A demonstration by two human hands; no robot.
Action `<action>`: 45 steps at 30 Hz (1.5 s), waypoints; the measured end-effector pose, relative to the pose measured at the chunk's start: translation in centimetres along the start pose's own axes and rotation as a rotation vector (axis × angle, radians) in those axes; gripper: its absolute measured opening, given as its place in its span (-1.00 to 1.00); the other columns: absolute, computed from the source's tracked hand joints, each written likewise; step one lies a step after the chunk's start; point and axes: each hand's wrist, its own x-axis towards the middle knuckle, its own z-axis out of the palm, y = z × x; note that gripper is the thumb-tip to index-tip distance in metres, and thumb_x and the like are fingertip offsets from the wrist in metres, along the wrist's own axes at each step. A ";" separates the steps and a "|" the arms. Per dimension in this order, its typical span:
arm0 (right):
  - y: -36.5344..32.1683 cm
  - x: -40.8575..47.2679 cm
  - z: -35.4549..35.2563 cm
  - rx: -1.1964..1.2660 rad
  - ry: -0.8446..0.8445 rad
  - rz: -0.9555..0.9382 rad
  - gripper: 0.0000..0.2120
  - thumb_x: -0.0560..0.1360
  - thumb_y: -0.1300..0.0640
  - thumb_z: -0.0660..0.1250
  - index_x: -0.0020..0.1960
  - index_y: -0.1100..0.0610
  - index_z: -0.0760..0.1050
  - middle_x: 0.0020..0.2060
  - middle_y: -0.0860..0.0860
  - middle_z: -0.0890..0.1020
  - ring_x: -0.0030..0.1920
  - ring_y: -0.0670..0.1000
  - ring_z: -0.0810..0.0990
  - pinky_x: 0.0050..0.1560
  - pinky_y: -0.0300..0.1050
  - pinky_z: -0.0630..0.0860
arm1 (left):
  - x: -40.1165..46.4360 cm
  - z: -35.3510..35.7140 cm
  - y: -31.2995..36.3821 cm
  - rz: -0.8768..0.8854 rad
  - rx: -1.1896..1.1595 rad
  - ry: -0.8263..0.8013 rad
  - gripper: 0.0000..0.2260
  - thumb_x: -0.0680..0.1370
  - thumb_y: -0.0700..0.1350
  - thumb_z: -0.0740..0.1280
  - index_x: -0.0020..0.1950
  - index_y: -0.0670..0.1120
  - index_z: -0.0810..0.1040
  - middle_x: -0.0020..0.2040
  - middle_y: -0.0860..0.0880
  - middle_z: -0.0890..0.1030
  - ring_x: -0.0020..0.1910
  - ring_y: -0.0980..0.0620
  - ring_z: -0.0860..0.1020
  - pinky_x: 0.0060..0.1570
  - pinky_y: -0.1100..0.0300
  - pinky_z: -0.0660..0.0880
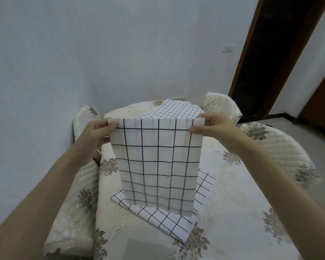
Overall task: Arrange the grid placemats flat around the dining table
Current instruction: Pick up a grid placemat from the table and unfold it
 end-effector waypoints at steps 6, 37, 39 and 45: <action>-0.3 0.0 1.4 0.116 0.109 -0.014 -0.71 0.35 0.15 0.49 0.01 0.28 0.62 -0.11 0.11 0.70 -0.09 0.04 0.67 0.06 -0.03 0.60 | -0.6 -1.2 -2.9 -0.180 0.414 0.010 -0.52 0.33 0.31 0.44 0.05 -0.01 0.66 0.02 0.05 0.69 0.05 0.07 0.64 0.12 0.14 0.54; 6.8 -0.8 0.4 -0.172 -0.096 0.225 -0.90 0.41 0.29 0.49 -0.08 0.21 0.69 -0.16 0.10 0.74 -0.16 0.03 0.72 -0.13 -0.15 0.64 | 3.9 3.0 6.4 0.184 0.438 0.048 -0.79 0.50 -0.10 0.43 -0.07 -0.26 0.65 -0.19 -0.10 0.58 -0.21 0.08 0.51 -0.16 0.23 0.44; 7.3 -1.0 -0.4 -0.171 -0.094 0.237 -0.89 0.40 0.30 0.49 -0.09 0.17 0.69 -0.17 0.06 0.74 -0.16 -0.02 0.71 -0.16 -0.22 0.61 | 3.5 1.8 6.5 0.185 0.363 0.132 -0.92 0.52 -0.18 0.40 -0.08 -0.16 0.67 -0.22 -0.02 0.66 -0.24 0.16 0.57 -0.14 0.34 0.50; 7.5 -1.1 -3.3 -0.018 0.038 0.271 -0.82 0.36 0.25 0.51 -0.03 0.21 0.67 -0.06 0.10 0.73 0.03 0.08 0.69 0.03 -0.16 0.63 | 2.6 -1.3 4.7 0.142 0.234 0.275 -0.90 0.52 -0.14 0.39 -0.17 -0.03 0.69 -0.26 0.14 0.70 -0.20 0.19 0.63 -0.06 0.32 0.55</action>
